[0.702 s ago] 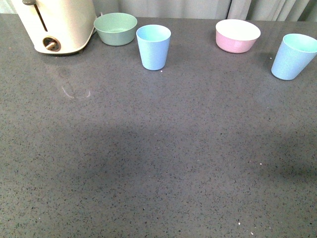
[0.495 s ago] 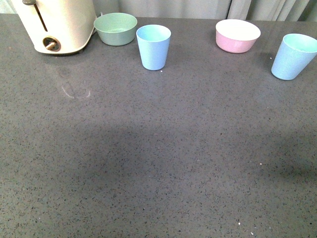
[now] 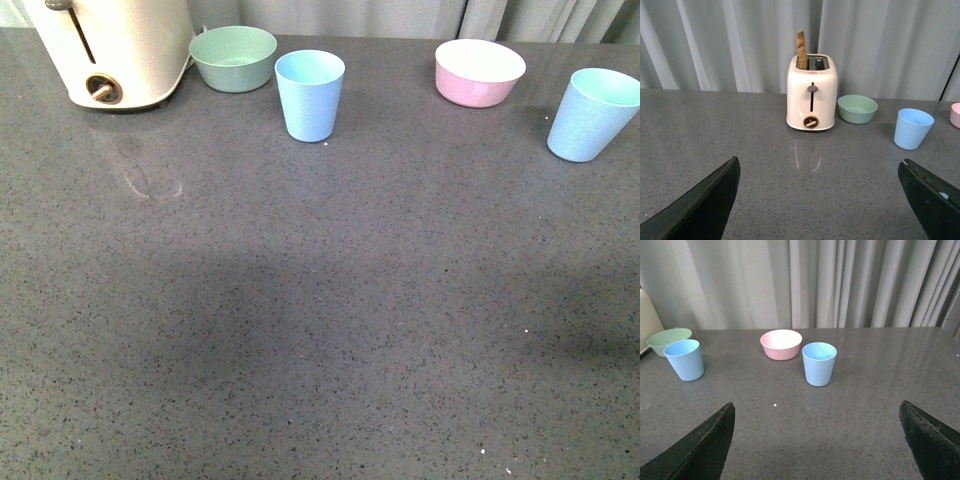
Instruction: Stack blue cups with both arms
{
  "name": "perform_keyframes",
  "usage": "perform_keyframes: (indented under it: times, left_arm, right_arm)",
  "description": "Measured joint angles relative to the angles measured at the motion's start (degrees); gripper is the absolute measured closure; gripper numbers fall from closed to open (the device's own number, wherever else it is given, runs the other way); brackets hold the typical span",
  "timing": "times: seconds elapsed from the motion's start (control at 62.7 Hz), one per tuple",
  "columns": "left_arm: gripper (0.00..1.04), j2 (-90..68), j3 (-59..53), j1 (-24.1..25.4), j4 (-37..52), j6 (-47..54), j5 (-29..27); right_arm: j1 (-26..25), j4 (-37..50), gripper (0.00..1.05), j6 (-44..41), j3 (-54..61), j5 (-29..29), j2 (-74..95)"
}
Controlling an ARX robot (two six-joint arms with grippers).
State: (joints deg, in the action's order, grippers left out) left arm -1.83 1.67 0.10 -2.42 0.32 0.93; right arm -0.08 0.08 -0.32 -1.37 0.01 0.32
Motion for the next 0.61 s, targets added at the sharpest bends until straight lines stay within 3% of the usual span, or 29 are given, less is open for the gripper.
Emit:
perform_keyframes:
  times: [0.064,0.144,0.351,0.463,0.606]
  left_arm:
    - [0.09,-9.3,6.8,-0.3,-15.0,1.7,4.8]
    - [0.09,-19.6,11.9,-1.0,-21.6,2.5,5.6]
    - [0.09,-39.1,20.0,-1.6,-11.3,2.9,5.4]
    - [0.09,-56.4,29.0,-6.3,-3.0,0.9,2.8]
    - [0.09,-71.3,39.3,-10.5,-1.0,-3.5,2.2]
  right_arm:
    - [0.0,0.0,0.09,0.0,0.0,0.0,0.0]
    - [0.0,0.0,0.09,0.0,0.0,0.0,0.0]
    - [0.0,0.0,0.09,0.0,0.0,0.0,0.0]
    - [0.0,0.0,0.09,0.0,0.0,0.0,0.0]
    - [0.0,0.0,0.09,0.0,0.0,0.0,0.0]
